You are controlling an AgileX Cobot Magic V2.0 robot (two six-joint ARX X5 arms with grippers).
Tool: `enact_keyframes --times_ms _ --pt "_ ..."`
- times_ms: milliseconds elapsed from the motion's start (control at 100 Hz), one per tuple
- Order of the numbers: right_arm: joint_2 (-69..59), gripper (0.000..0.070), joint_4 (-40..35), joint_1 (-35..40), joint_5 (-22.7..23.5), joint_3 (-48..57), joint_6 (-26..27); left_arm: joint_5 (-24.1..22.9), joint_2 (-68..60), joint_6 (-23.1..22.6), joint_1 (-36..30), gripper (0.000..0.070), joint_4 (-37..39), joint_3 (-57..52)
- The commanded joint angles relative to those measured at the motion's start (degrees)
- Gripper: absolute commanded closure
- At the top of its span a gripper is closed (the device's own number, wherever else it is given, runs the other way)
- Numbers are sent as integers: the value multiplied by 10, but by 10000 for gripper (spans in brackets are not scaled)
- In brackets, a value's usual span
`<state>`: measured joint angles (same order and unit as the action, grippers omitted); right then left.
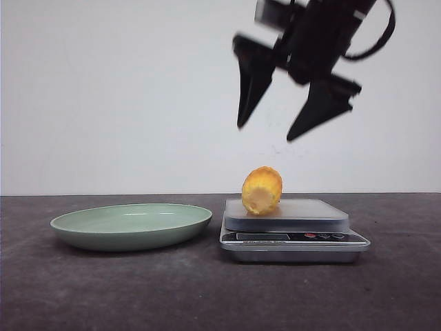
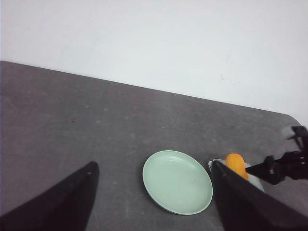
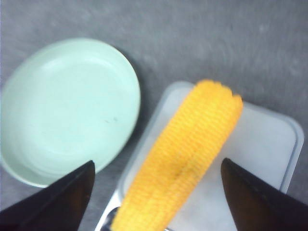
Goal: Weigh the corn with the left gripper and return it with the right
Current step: 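Lower the right gripper onto the corn on the scale and grasp it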
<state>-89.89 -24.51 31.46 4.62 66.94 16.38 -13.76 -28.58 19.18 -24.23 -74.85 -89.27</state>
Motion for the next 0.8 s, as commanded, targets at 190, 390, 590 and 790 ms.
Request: enact_keyframes --times_ms 190,390,590,790 --pt "-43 209 21 7 -3 13 29 -8 -1 -10 0 279 -4 -9" --pt "-57 214 27 7 3 13 38 -14 -1 -17 0 279 -8 -9" --pt "-71 214 26 7 3 13 56 -14 -1 -19 0 279 -6 -9" --pt "-88 226 26 10 4 13 63 -14 -1 -20 0 279 -8 -9"
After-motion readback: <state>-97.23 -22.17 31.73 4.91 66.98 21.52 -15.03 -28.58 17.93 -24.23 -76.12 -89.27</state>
